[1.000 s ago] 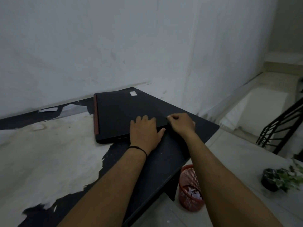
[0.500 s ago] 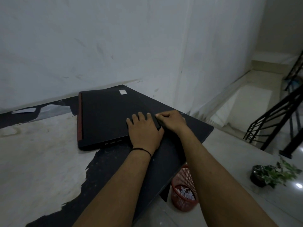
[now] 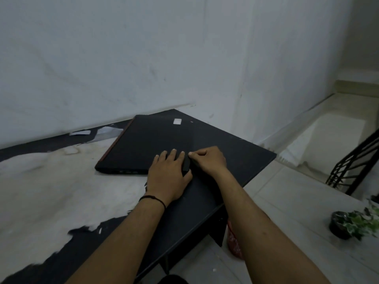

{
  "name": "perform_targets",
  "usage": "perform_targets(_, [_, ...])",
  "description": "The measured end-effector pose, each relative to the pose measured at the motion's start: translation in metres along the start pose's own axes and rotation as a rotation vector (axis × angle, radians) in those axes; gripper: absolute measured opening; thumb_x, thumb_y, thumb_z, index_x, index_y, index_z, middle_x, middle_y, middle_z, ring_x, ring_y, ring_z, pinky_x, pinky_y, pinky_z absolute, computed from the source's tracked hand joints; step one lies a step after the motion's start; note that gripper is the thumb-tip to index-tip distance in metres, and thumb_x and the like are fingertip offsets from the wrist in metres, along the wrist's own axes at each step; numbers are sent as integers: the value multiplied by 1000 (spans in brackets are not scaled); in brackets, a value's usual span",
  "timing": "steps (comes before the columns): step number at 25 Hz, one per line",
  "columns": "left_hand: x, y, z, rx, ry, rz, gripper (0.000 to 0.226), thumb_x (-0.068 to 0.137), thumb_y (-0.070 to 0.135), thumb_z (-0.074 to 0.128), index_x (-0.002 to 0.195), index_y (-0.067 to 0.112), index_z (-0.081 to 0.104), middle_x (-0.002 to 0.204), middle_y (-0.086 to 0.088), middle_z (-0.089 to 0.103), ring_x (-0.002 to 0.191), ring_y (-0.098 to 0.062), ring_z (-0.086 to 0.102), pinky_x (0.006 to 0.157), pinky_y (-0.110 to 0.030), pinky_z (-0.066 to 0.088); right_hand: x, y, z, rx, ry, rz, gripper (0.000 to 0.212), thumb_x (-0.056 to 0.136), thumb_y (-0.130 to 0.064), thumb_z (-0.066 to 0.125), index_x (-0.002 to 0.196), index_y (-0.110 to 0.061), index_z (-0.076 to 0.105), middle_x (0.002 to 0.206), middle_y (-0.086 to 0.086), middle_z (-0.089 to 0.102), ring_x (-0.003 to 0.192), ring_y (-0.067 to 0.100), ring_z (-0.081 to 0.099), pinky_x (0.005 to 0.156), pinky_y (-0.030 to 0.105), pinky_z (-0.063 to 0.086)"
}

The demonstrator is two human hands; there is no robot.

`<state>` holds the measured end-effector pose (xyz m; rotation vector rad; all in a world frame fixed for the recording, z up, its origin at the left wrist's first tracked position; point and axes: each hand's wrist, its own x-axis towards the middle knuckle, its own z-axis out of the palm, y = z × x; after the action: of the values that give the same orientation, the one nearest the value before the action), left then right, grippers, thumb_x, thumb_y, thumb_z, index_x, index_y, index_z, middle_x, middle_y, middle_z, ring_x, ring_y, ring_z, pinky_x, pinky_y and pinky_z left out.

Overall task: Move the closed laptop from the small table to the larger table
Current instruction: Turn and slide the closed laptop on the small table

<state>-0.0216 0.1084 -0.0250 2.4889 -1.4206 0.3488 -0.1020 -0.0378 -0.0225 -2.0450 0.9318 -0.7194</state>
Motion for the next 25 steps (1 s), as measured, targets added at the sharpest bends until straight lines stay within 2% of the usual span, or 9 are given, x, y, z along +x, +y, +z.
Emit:
perform_targets(3, [-15,-11,-10,16,-10,-5,70,95,58,43,157,26,32,163,-2,33,149,-28,29,123,-44,22,-5,-7,7,31,-5,-8,19,77,-48,77,85,-32,81,91,-14,77,88,4,69,85,29,55])
perform_targets(5, [-15,-7,-15,17,-8,-29,67,92,57,47,150,24,44,154,-3,46,141,-28,40,117,-44,34,2,-9,6,62,20,-6,16,77,-44,79,83,-29,81,88,-15,77,84,2,68,82,28,56])
perform_targets(7, [-6,1,-20,-6,24,-74,53,85,55,53,125,21,63,129,-4,62,120,-27,55,98,-42,48,17,-11,5,102,74,3,15,79,-39,77,84,-26,81,86,-14,76,85,4,69,80,26,54])
perform_targets(9, [14,7,-23,-52,10,-143,43,82,54,57,103,17,67,113,-6,64,107,-29,58,86,-40,51,37,-10,6,118,121,12,15,82,-36,74,88,-23,80,91,-9,76,90,9,69,79,24,51])
perform_targets(13, [75,11,-16,-68,-96,-218,49,81,54,63,109,13,67,119,-8,64,111,-31,59,90,-44,53,86,3,16,103,149,18,18,87,-32,70,99,-21,78,103,-2,76,98,14,68,80,24,48])
perform_targets(19, [147,4,7,-33,-106,-250,53,81,55,64,114,14,66,124,-8,62,117,-32,55,94,-46,51,154,16,24,25,172,17,31,92,-36,64,116,-19,72,117,-1,73,106,16,66,86,26,47])
perform_targets(23, [179,0,17,-39,-82,-252,52,78,54,66,113,15,67,120,-7,62,112,-30,57,90,-41,51,201,10,40,-8,89,4,43,90,-49,61,125,-24,67,123,-7,69,114,16,63,92,30,45])
perform_targets(25, [180,-1,22,-32,-60,-252,50,78,53,66,112,16,67,119,-7,62,111,-29,58,89,-41,51,219,3,47,-65,27,-2,42,88,-54,58,119,-28,67,120,-8,70,112,17,63,98,34,46])
